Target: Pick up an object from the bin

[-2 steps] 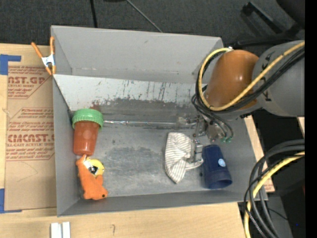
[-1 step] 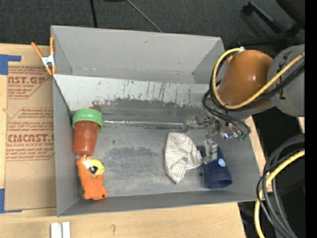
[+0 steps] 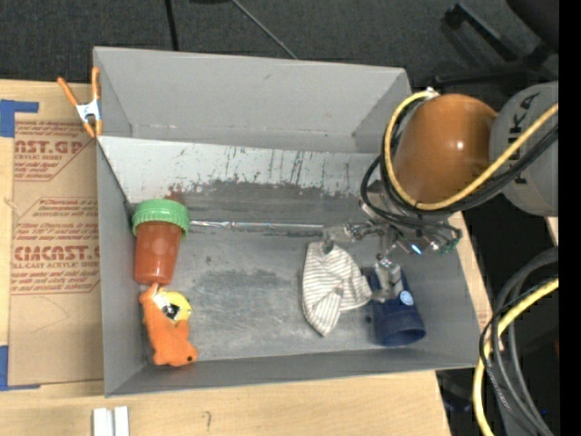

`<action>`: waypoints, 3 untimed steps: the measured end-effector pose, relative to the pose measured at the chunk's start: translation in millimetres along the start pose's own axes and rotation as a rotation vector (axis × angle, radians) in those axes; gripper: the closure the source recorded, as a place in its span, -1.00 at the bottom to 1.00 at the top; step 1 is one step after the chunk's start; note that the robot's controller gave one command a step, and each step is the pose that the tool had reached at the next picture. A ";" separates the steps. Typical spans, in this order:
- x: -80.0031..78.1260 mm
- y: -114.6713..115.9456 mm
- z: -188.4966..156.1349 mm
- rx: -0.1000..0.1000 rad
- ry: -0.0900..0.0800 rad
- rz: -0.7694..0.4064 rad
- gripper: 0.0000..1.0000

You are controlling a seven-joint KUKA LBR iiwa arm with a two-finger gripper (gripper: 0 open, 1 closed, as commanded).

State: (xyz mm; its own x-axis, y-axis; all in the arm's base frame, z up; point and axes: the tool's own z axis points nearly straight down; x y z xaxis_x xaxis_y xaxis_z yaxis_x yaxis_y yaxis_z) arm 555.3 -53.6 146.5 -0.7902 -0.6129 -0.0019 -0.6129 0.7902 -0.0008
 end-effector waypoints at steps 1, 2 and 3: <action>-9.6 -7.1 68.1 0.002 -0.005 -0.145 -1.00; -9.4 -5.2 90.2 0.007 -0.013 -0.324 1.00; -7.7 -5.0 88.3 0.007 -0.012 -0.349 1.00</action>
Offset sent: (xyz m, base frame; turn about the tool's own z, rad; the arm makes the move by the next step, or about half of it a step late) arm 0.0004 -0.0044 -0.0765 -0.4618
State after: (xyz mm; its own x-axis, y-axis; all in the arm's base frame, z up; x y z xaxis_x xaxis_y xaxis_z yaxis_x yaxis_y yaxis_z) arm 564.5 -52.8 58.2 -0.5324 -0.8464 -0.0117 -0.8463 0.5326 -0.0104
